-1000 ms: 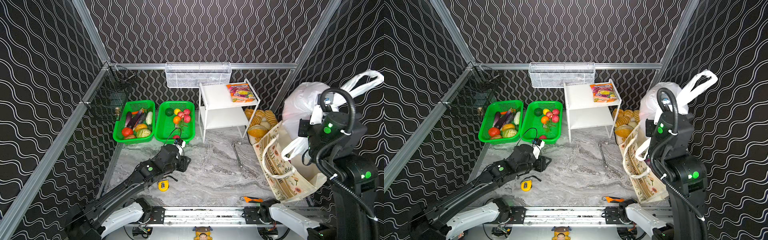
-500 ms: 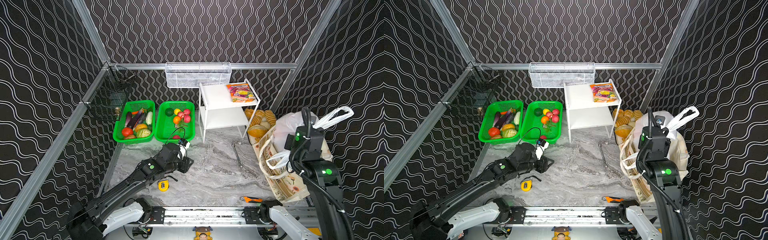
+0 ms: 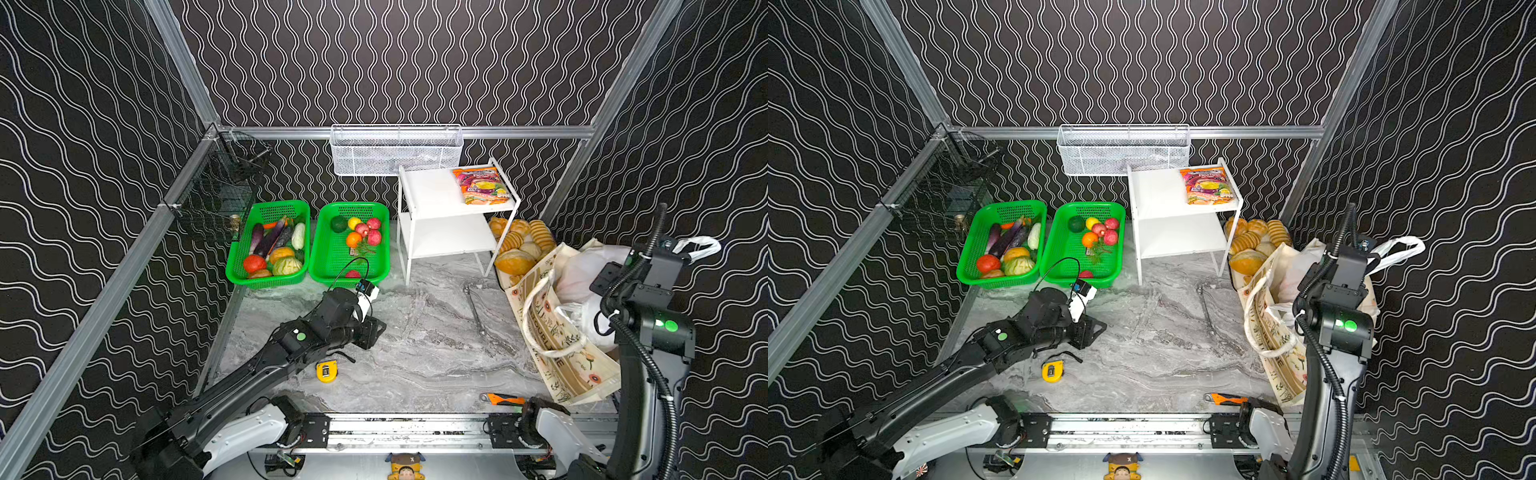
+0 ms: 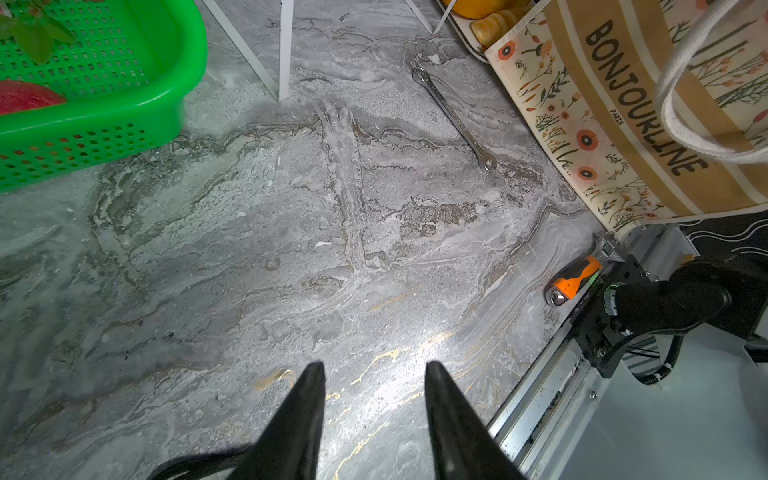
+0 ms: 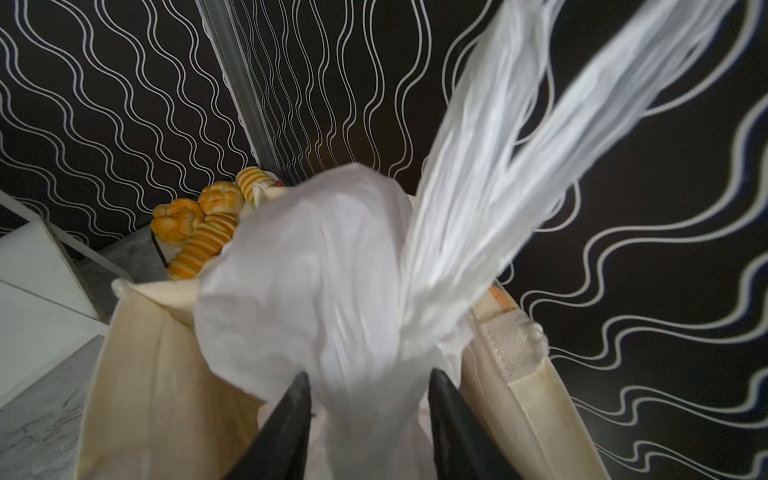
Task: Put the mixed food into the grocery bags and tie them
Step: 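Lower the white bag into the tote bag and open the right gripper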
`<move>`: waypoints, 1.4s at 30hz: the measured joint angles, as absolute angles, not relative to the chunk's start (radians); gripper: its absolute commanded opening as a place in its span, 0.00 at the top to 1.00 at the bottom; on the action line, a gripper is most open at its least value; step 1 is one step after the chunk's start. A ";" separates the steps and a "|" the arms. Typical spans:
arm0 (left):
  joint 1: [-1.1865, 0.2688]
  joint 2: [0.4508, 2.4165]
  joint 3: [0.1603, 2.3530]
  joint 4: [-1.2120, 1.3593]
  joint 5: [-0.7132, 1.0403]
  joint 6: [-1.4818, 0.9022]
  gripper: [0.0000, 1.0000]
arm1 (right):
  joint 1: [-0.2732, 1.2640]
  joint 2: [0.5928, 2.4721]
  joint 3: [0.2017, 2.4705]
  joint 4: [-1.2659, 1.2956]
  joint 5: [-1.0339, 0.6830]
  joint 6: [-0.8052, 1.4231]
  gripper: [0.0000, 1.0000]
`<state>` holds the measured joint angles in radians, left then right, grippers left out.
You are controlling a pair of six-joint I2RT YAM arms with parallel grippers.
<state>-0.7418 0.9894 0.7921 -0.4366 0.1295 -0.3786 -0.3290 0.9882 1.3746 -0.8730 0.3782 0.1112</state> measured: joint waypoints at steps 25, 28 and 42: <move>-0.741 1.123 0.837 -0.398 0.186 -0.379 0.56 | -0.473 1.135 1.364 -0.891 0.036 0.150 0.39; -0.741 1.097 0.831 -0.397 0.179 -0.379 0.56 | -0.474 1.090 1.382 -0.881 0.024 0.167 0.46; -0.741 1.037 0.830 -0.426 0.110 -0.377 0.54 | -0.476 1.161 1.219 -0.830 0.023 0.296 0.47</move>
<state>-0.7406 1.0374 0.8303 -0.4255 0.1101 -0.3775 -0.4763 1.1606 1.2186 -0.8303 0.0235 0.2962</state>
